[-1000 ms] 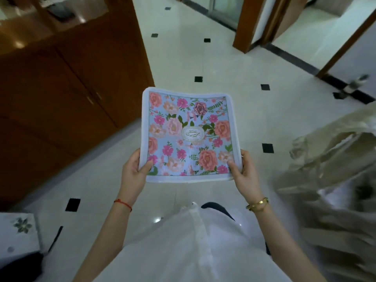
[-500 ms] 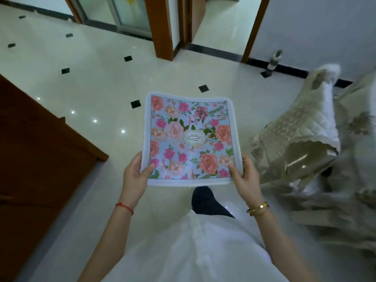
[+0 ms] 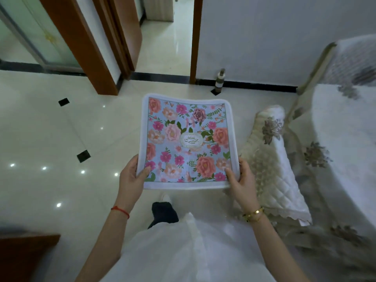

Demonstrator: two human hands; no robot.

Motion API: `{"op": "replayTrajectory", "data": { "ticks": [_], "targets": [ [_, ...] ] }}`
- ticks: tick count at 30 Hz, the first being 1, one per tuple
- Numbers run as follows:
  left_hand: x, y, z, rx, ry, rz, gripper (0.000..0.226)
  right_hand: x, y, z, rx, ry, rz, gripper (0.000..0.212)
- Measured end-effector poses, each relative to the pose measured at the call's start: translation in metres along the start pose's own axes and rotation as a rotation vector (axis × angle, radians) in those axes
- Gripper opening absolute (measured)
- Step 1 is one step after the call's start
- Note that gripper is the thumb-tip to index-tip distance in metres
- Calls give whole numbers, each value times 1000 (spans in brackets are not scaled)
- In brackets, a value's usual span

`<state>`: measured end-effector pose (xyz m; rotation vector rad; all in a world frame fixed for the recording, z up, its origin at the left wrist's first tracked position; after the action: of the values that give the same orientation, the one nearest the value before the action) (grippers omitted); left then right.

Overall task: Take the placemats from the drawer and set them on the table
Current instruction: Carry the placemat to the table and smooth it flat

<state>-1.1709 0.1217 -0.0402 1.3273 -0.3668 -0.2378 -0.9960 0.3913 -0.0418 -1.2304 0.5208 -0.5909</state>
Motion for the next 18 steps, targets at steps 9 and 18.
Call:
{"op": "replayTrajectory", "data": {
  "ticks": [9, 18],
  "targets": [
    [-215, 21, -63, -42, -179, -49, 39, -163, 22, -18, -39, 179, -64, 21],
    [-449, 107, -156, -112, -396, -150, 35, -346, 8, -4, -36, 431, -96, 27]
  ]
}}
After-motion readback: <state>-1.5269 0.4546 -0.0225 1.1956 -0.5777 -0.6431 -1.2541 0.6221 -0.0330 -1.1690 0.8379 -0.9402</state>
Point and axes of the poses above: each hand's wrist, its own x-axis away from the middle knuckle, its own z-axis out of the back of the hand, y = z × x, the point moved 6 cm from there along -x, towards the middle knuckle, and after that the axes turned 7 degrees about -x, right-handed, at the moved point
